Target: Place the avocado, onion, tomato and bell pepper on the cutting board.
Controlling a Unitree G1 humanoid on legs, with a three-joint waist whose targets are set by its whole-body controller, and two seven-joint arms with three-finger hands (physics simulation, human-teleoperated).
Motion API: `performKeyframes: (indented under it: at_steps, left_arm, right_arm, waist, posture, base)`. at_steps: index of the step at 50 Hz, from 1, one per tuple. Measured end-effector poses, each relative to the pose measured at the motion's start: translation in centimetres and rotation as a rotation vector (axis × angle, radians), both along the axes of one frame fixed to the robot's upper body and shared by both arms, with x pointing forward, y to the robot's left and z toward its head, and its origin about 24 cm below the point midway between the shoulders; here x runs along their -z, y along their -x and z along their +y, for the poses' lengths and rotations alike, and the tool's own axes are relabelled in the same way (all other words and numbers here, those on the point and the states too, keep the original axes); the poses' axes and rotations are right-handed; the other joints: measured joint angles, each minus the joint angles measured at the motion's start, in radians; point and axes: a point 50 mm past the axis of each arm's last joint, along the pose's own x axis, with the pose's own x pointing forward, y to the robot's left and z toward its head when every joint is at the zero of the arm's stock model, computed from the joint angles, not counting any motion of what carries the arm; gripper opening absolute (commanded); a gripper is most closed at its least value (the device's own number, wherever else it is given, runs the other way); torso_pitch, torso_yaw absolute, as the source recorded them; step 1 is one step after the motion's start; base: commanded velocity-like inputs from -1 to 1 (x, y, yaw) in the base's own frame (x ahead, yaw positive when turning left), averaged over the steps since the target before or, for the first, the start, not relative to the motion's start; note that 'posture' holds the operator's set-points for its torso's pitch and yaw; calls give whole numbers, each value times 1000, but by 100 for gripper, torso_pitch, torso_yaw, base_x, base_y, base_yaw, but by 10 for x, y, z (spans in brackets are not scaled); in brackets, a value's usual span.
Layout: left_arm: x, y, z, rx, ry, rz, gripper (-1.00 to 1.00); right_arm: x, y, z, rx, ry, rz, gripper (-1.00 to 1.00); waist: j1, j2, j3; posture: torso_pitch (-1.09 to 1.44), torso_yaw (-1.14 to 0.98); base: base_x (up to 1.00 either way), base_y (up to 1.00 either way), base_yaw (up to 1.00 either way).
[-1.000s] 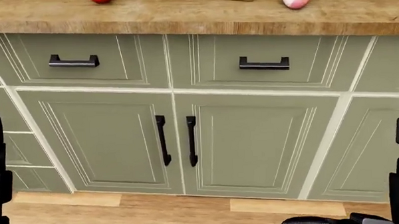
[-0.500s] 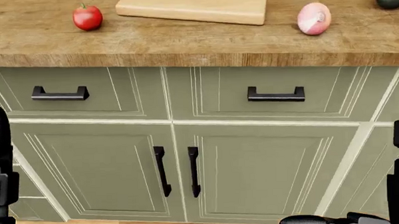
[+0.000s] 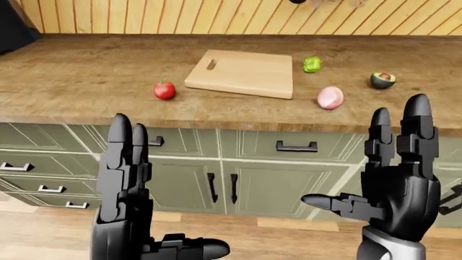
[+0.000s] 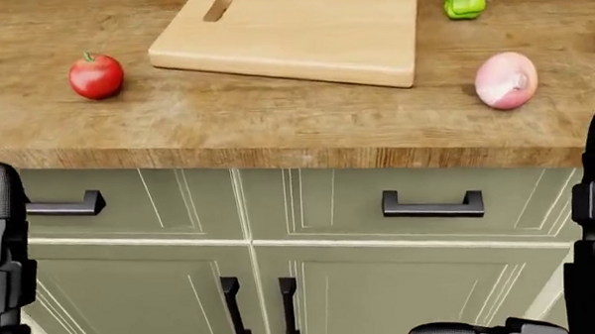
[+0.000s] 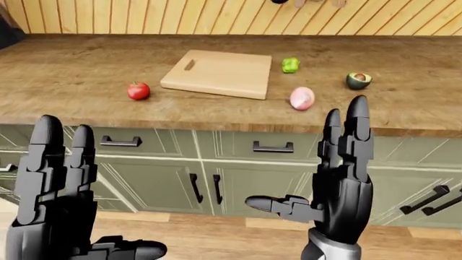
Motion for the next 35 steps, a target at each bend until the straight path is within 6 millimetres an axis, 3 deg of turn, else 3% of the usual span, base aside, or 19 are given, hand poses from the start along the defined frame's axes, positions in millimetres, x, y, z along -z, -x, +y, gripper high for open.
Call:
performKeyframes:
  at_steps: [4, 8, 10, 12, 14, 17, 21, 23, 29, 35]
  left_arm:
    - [-6, 3, -1, 8, 3, -35, 100]
    - [-8, 4, 0, 6, 5, -49, 100]
    - [-8, 3, -1, 8, 8, -49, 100]
    - [-4, 1, -3, 19, 11, -24, 100]
    - [-1, 0, -3, 22, 4, -6, 100]
    - [-4, 1, -2, 17, 2, -22, 100]
    - [-7, 3, -3, 21, 3, -47, 100]
    - [-8, 3, -3, 21, 3, -49, 100]
    - [-1, 0, -1, 5, -2, -7, 100]
    - [-7, 3, -1, 8, 0, -47, 100]
  right_arm:
    - [-6, 3, -2, 13, 7, -35, 100]
    - [-8, 4, 0, 6, 9, -53, 100]
    - [-8, 4, -1, 7, 12, -52, 100]
    - [-4, 2, -3, 21, 12, -28, 100]
    - [0, 1, -5, 29, 5, -1, 100]
    - [-2, 1, -3, 24, 6, -15, 100]
    - [-6, 3, -3, 22, 12, -41, 100]
    - [-6, 4, -3, 23, 12, -45, 100]
    - [0, 0, -1, 5, 4, -5, 100]
    - [-7, 3, 0, 7, 10, -49, 100]
  waist:
    - [1, -27, -11]
    - [7, -75, -6]
    - [1, -104, -13]
    - [-13, -83, -6]
    - [-22, -87, -5]
    - [-22, -69, -5]
    - [-26, -28, 4]
    - [-28, 8, -1]
    - [0, -7, -6]
    - [7, -73, -5]
  posture:
    - [0, 0]
    - [0, 0]
    - [0, 0]
    - [0, 0]
    - [0, 0]
    - [0, 0]
    - [0, 0]
    - [0, 0]
    - [0, 0]
    - [0, 0]
  base:
    - [15, 0, 0]
    - [16, 0, 0]
    - [15, 0, 0]
    - [16, 0, 0]
    - [15, 0, 0]
    - [15, 0, 0]
    - [15, 0, 0]
    - [15, 0, 0]
    - [15, 0, 0]
    - [15, 0, 0]
